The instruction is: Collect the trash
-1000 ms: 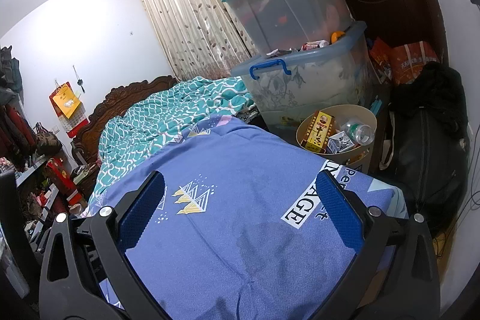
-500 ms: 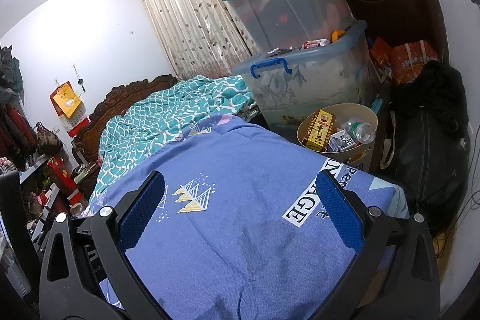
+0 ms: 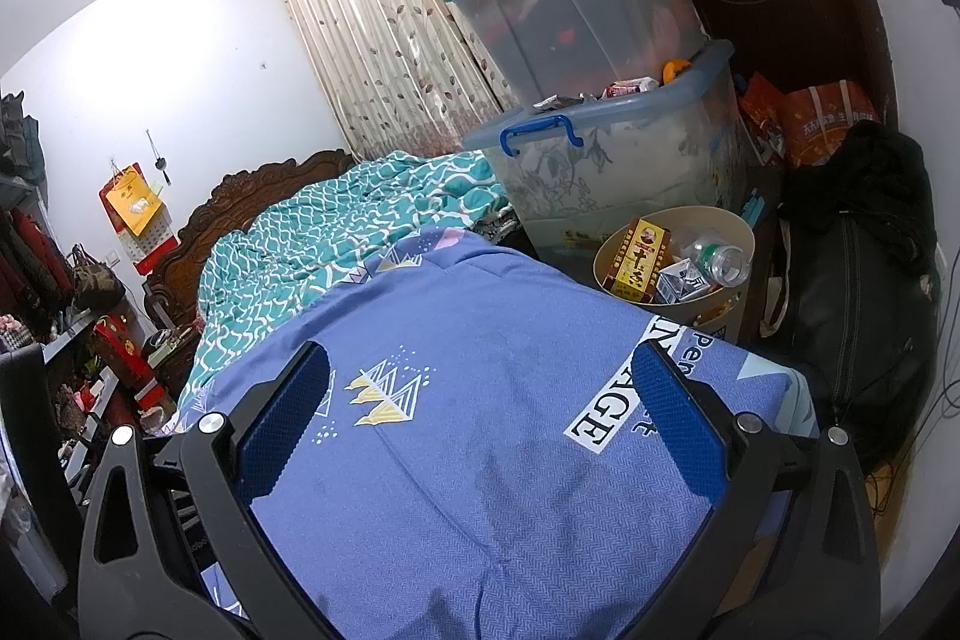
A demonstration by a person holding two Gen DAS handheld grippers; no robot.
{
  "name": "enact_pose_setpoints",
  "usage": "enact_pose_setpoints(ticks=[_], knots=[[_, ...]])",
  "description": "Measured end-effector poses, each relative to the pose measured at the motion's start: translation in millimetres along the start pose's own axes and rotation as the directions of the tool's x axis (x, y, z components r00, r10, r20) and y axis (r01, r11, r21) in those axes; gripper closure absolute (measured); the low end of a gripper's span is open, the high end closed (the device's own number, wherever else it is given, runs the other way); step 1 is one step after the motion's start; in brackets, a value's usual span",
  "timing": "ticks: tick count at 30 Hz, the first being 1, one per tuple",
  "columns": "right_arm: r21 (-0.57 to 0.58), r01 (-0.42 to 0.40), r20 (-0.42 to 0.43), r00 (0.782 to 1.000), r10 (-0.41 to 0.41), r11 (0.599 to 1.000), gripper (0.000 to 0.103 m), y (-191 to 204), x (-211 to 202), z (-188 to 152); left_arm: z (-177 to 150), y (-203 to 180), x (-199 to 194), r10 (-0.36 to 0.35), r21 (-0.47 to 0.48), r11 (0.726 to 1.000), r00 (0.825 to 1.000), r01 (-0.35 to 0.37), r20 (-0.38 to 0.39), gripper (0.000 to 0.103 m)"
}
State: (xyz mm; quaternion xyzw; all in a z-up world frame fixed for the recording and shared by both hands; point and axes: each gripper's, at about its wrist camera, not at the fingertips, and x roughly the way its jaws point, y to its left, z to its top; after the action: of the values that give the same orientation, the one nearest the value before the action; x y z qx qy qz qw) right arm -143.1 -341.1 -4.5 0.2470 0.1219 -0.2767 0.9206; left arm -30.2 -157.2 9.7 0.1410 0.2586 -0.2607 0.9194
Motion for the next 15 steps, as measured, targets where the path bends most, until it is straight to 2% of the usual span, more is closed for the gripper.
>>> enact_pose_setpoints(ticks=[15], knots=[[0.001, 0.000, -0.002, 1.000, 0.000, 1.000, 0.003, 0.3, -0.1, 0.2, -0.4, -0.3, 0.8, -0.004, 0.011, 1.000, 1.000, 0.004, -0.006, 0.009]])
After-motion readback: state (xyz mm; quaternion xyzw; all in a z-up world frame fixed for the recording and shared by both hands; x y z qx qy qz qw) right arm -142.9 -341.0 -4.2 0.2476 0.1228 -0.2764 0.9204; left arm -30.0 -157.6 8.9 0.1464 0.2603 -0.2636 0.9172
